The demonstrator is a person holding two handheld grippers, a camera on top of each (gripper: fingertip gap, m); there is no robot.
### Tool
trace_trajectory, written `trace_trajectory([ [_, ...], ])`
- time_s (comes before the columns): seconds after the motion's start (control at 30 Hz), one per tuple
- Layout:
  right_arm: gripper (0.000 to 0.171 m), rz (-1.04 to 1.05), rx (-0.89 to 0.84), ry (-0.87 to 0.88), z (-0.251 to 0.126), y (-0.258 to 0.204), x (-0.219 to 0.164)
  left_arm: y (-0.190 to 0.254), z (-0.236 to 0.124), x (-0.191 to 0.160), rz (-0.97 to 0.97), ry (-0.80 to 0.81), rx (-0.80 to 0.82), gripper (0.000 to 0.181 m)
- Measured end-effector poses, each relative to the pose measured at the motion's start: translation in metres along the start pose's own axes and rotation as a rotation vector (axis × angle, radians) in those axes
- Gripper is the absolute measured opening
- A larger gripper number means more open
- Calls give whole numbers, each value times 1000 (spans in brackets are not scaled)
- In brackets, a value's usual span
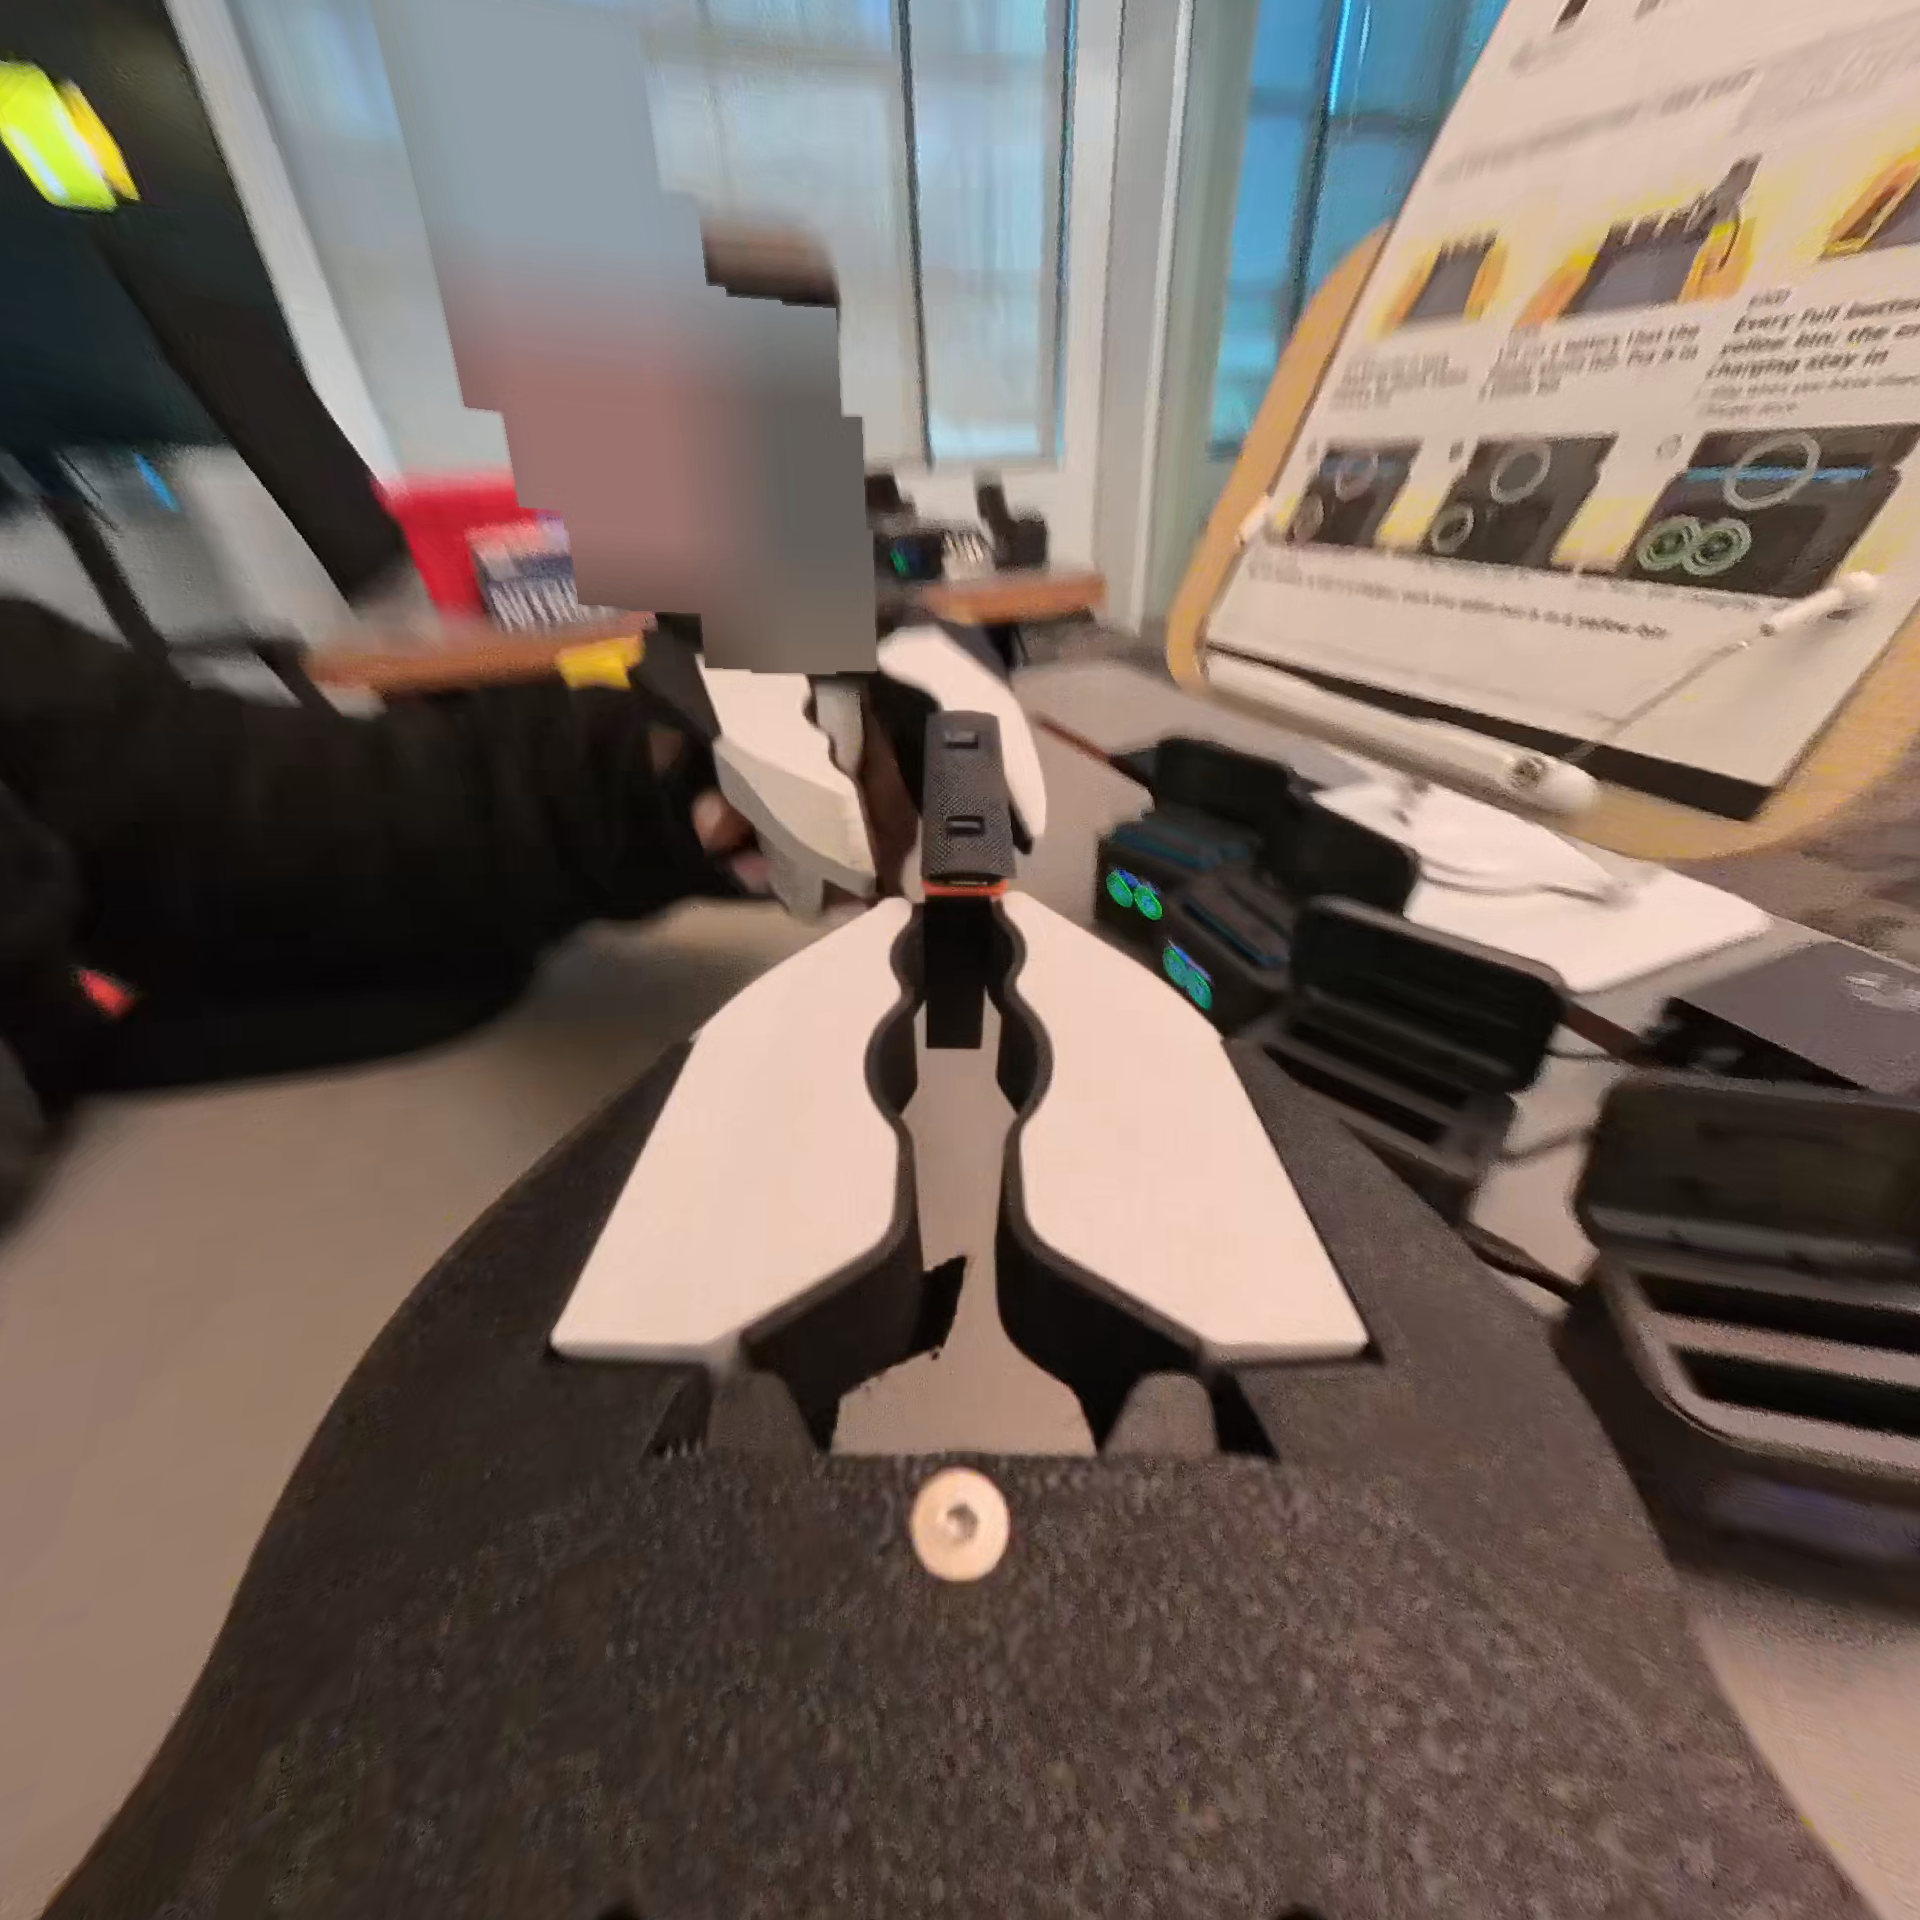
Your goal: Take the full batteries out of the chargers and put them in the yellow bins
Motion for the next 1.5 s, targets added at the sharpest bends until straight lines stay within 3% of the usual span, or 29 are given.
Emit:
trace_trajectory([
  [0.1, 10, 111, 79, 152, 6, -6, 12, 7, -6, 17, -155, 162, -76, 30],
  [0.17, 10, 144, 96, 195, 10, -8, 14, 11, -8, 22, -170, 191, -107, 13],
  [0.23, 10, 154, 104, 191, 12, -8, 13, 11, -11, 22, -150, 187, -100, 13],
  [0.37, 19, 49, 67, -18, 11, 1, 20, 10, -18, 20, -68, 151, -71, 11],
  [0.5, 32, -247, 48, -461, 17, 9, 28, 4, -20, 8, 66, 81, -8, 11],
  [0.63, 26, -428, 92, -830, 25, 10, 6, 1, -17, -2, 141, 52, 34, 11],
  [0.7, 16, -463, 109, -882, 29, 10, -1, -2, -18, -6, 172, 39, 61, 11],
  [0.87, 15, -526, 129, -954, 31, 21, -4, -8, -16, -14, 191, 26, 108, 12],
  [0.93, 14, -586, 115, -1031, 30, 39, -2, -17, -17, -18, 163, -4, 136, 23],
  [1.17, 15, -713, 167, -1276, 40, 116, -21, -40, -23, -46, 108, -152, 283, 12],
  [1.5, 15, -736, 302, -1429, 45, 136, -49, -52, -33, -69, 93, -216, 325, 7],
])
Point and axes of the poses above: each gripper's, where its closed fingertips meet, z out along the fingers, x out of its top, y = z × x across the jaws, the point moved 2 cm from there along -z, back along the fingers, and after that the axes turned 9 degrees about x, right-handed, at the moved point
